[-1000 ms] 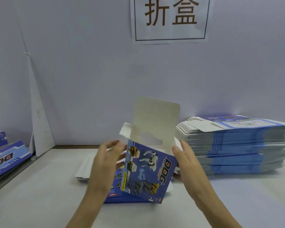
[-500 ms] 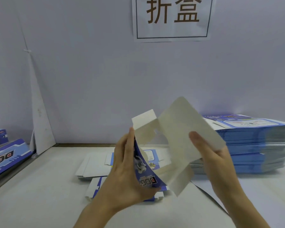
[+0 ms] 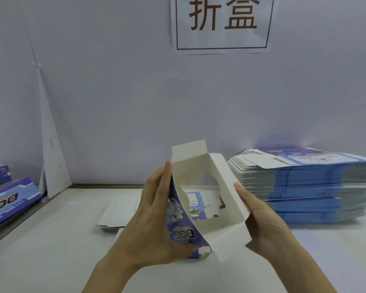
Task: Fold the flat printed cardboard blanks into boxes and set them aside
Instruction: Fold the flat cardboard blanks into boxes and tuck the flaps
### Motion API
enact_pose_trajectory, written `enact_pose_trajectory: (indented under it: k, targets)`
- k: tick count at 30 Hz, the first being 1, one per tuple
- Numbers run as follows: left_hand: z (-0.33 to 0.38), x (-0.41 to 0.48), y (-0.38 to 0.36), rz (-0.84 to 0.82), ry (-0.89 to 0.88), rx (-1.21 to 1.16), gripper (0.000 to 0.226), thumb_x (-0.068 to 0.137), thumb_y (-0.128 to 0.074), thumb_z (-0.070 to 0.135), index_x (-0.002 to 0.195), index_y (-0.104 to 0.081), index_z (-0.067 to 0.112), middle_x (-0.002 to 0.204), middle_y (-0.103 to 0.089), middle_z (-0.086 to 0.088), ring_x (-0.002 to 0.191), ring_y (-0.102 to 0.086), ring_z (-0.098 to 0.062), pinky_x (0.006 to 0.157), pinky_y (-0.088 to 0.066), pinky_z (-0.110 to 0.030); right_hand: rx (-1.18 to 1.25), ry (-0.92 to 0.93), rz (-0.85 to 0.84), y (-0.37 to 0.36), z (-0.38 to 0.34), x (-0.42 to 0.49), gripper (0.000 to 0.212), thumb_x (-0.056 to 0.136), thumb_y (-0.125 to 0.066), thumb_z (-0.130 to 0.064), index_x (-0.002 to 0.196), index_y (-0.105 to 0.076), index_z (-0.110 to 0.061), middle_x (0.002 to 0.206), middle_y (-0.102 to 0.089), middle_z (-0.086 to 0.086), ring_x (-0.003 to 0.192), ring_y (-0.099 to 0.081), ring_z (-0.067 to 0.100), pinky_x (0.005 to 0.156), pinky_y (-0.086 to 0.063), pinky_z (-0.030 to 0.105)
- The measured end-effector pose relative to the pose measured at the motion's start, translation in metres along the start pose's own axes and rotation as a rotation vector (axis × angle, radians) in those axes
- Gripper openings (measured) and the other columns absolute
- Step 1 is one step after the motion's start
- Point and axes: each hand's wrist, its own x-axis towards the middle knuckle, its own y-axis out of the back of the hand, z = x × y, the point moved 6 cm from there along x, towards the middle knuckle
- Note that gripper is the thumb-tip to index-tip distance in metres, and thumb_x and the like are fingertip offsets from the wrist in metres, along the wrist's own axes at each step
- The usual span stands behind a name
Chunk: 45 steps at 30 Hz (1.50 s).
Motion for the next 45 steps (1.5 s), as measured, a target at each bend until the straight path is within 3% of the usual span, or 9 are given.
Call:
enact_pose_trajectory:
  k: [2, 6, 10, 14, 20, 25, 28, 37, 45]
  targets:
    - [-0.003, 0.002, 0.003, 0.023, -0.034, 0.010, 0.127, 0.059, -0.075, 0.069, 0.150, 0.007, 0.039, 0.149, -0.007, 0.023, 0.139, -0.018, 0.005, 0.101, -0.030, -0.002, -0.011, 0.144, 0.063, 0.010, -0.007, 0.004, 0.026, 0.088, -0.065, -0.025, 0.106, -0.066, -0.007, 0.077, -0.075, 0.009, 0.057, -0.071, 0.021, 0.046, -0.056, 0.030]
    - [-0.007, -0.002, 0.013, 0.050, -0.012, 0.032, 0.119, 0.060, -0.064, 0.080, 0.152, 0.000, 0.039, 0.151, -0.009, 0.023, 0.142, -0.020, -0.009, 0.102, -0.048, -0.041, -0.264, 0.515, 0.152, 0.015, -0.034, -0.005, 0.023, 0.094, -0.059, -0.010, 0.116, -0.061, -0.012, 0.093, -0.076, 0.007, 0.075, -0.073, 0.017, 0.056, -0.057, 0.024]
    - [-0.002, -0.001, 0.015, 0.036, -0.023, 0.001, 0.117, 0.060, -0.065, 0.079, 0.150, 0.000, 0.045, 0.149, -0.011, 0.025, 0.141, -0.023, -0.011, 0.096, -0.048, -0.017, -0.387, 0.740, 0.235, 0.012, -0.047, -0.017, 0.038, 0.092, -0.062, -0.012, 0.126, -0.053, -0.027, 0.079, -0.072, 0.014, 0.075, -0.074, 0.019, 0.057, -0.058, 0.023]
    - [0.001, -0.001, 0.016, 0.035, -0.037, -0.005, 0.118, 0.059, -0.071, 0.073, 0.151, -0.004, 0.042, 0.150, -0.014, 0.022, 0.140, -0.025, -0.011, 0.096, -0.049, -0.021, -0.433, 0.911, 0.237, 0.008, -0.055, -0.028, 0.032, 0.091, -0.063, -0.010, 0.117, -0.060, -0.029, 0.058, -0.061, -0.002, 0.063, -0.069, 0.006, 0.055, -0.054, 0.015]
    - [0.000, -0.003, 0.008, -0.017, 0.006, -0.013, 0.116, 0.057, -0.071, 0.071, 0.150, -0.009, 0.039, 0.148, -0.010, 0.031, 0.141, -0.022, -0.008, 0.094, -0.051, -0.020, -0.676, 1.143, 0.313, 0.005, -0.059, -0.041, 0.033, 0.093, -0.061, -0.006, 0.100, -0.070, -0.037, 0.082, -0.073, -0.006, 0.071, -0.063, 0.013, 0.061, -0.056, 0.026]
    - [0.001, -0.003, 0.005, -0.030, -0.055, 0.236, 0.117, 0.059, -0.069, 0.071, 0.152, -0.007, 0.035, 0.151, -0.016, 0.012, 0.139, -0.027, -0.017, 0.099, -0.050, -0.041, -0.504, 0.923, 0.172, 0.006, -0.061, -0.030, 0.015, 0.090, -0.062, -0.024, 0.075, -0.061, -0.019, 0.076, -0.073, -0.008, 0.066, -0.064, 0.008, 0.059, -0.053, 0.028]
    - [0.003, -0.002, 0.005, -0.001, -0.147, 0.362, 0.115, 0.061, -0.069, 0.068, 0.152, -0.014, 0.025, 0.151, -0.025, -0.003, 0.140, -0.030, -0.026, 0.106, -0.035, -0.062, -0.342, 0.727, 0.057, 0.009, -0.060, -0.023, 0.032, 0.077, -0.058, -0.048, 0.070, -0.060, -0.016, 0.073, -0.066, -0.005, 0.061, -0.056, 0.011, 0.052, -0.046, 0.022]
    - [0.002, -0.001, 0.011, 0.046, -0.218, 0.488, 0.111, 0.059, -0.071, 0.060, 0.149, -0.020, 0.019, 0.146, -0.029, -0.011, 0.138, -0.032, -0.029, 0.113, -0.021, -0.059, -0.351, 0.593, 0.062, 0.015, -0.058, -0.016, 0.020, 0.073, -0.064, -0.027, 0.084, -0.080, -0.024, 0.084, -0.075, 0.000, 0.070, -0.065, 0.012, 0.058, -0.054, 0.026]
    - [0.017, -0.002, -0.001, 0.030, -0.276, 0.414, 0.107, 0.065, -0.066, 0.064, 0.149, -0.017, 0.022, 0.149, -0.026, -0.008, 0.141, -0.027, -0.024, 0.113, -0.013, -0.058, -0.182, 0.336, -0.246, 0.003, -0.049, -0.024, 0.026, 0.084, -0.055, -0.040, 0.084, -0.073, -0.021, 0.075, -0.063, 0.004, 0.064, -0.060, 0.013, 0.056, -0.052, 0.024]
